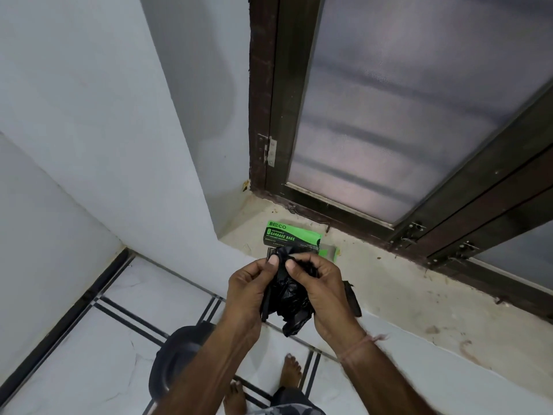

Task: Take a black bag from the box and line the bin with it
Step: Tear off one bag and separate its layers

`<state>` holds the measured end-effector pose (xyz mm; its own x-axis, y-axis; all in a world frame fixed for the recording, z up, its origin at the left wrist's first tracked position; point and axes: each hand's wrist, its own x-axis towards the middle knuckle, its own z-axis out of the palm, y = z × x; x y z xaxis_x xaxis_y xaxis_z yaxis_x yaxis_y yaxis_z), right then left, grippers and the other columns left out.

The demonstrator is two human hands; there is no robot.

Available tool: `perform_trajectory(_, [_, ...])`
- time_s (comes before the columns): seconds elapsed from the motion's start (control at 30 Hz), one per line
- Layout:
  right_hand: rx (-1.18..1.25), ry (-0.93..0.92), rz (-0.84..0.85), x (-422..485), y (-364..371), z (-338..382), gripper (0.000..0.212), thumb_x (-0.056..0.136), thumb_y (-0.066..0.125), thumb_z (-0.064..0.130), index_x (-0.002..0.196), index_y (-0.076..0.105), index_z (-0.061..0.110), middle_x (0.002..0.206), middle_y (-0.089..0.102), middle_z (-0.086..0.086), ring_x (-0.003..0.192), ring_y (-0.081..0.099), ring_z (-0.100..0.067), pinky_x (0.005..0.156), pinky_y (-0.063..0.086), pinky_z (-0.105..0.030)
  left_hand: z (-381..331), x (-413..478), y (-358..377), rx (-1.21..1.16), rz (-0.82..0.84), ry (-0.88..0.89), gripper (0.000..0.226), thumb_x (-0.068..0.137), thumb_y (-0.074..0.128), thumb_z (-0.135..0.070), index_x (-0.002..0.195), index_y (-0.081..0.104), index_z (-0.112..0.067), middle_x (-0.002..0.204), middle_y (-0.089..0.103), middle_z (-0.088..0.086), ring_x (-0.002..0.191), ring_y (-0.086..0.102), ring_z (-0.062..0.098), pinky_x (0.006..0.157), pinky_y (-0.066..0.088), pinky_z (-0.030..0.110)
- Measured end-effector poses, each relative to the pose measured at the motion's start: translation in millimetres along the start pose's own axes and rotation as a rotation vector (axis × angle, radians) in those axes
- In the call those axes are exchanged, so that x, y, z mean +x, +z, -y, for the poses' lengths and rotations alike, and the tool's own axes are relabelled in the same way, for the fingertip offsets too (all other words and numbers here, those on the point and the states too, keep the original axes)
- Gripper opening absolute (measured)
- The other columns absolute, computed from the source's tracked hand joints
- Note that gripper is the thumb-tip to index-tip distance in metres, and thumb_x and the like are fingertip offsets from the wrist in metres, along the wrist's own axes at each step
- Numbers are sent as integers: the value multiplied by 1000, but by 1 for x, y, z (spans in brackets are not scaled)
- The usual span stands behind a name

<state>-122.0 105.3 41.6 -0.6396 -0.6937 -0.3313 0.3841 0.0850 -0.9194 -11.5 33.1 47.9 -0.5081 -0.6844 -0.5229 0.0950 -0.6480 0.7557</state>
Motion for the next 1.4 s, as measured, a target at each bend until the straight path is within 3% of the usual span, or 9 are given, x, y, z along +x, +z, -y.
perform_trajectory(0.17, [24,-1,40,13,-5,8,13,91,74,5,103,78,6,103,80,-13,97,76,-23,83,60,-30,-3,8,13,2,-19,-29,18,95,70,-20,83,75,-8,80,76,15,67,74,24,57,59,32])
perform_trajectory(0.47, [-6,14,62,29,-10,19,10,90,75,4,97,76,-2,94,80,-13,87,76,-19,73,58,-22,-4,20,29,-69,-67,-17,22,86,74,-24,88,74,-2,82,77,16,70,75,23,61,61,31])
perform_trajectory(0.6, [89,83,49,32,-8,22,2,90,74,2,90,74,0,87,79,-13,81,75,-20,70,59,-26,-1,23,35,-184,-77,-100,26,82,77,-24,99,76,-4,102,77,23,87,75,33,75,65,40])
perform_trajectory(0.77, [162,125,-12,37,-7,24,21,90,71,0,74,73,13,79,77,-10,73,74,-19,65,60,-28,3,28,49,-268,-109,-111,32,77,77,-24,102,76,-4,103,75,23,87,72,33,79,63,39])
perform_trajectory(0.97, [283,176,-30,39,-11,31,12,93,67,-1,83,65,5,73,77,-7,66,74,-16,58,59,-26,10,33,63,-348,-149,-97,35,75,78,-24,104,75,-4,105,72,23,102,66,37,107,48,56])
perform_trajectory(1.2, [398,227,-40,41,-15,33,4,92,66,4,89,65,2,75,79,-8,67,77,-18,58,61,-26,14,35,72,-415,-144,-84,33,79,72,-27,104,74,-5,102,76,19,87,75,31,83,63,42])
perform_trajectory(1.3, [452,264,-28,43,-17,30,18,77,72,14,89,64,3,77,79,-11,68,77,-20,59,62,-29,16,36,74,-444,-146,-96,28,80,70,-25,100,74,-6,100,77,19,81,77,28,70,66,37])
perform_trajectory(1.4, [470,289,-12,44,-19,26,27,72,74,17,92,64,3,81,79,-13,71,78,-23,61,63,-32,16,36,74,-474,-147,-110,42,79,71,-26,114,70,-3,111,74,22,88,76,31,69,66,37])
